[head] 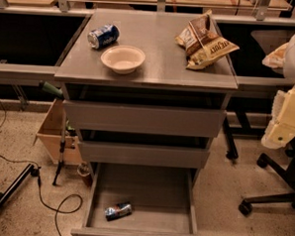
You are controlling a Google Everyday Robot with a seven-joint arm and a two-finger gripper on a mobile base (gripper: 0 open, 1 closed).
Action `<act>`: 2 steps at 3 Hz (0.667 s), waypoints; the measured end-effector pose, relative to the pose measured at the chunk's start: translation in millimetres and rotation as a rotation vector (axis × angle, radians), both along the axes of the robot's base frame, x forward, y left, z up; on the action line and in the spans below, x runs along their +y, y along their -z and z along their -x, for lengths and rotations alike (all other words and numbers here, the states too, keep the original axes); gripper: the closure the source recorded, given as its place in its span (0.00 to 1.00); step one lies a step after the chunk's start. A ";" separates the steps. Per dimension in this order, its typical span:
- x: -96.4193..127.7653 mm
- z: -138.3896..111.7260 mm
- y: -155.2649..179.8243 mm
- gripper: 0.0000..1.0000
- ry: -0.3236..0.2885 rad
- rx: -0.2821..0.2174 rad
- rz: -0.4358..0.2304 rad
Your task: Pick redbull can from bottom drawer and place on counter
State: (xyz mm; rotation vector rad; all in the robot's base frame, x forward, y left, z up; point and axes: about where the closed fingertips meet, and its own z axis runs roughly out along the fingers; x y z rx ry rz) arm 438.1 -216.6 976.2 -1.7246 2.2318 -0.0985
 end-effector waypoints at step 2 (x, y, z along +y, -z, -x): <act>6.6 1.9 -5.2 0.00 0.000 -0.027 -0.030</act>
Offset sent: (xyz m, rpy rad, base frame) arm -0.0033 0.0105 0.0041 0.0547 -0.0276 0.0017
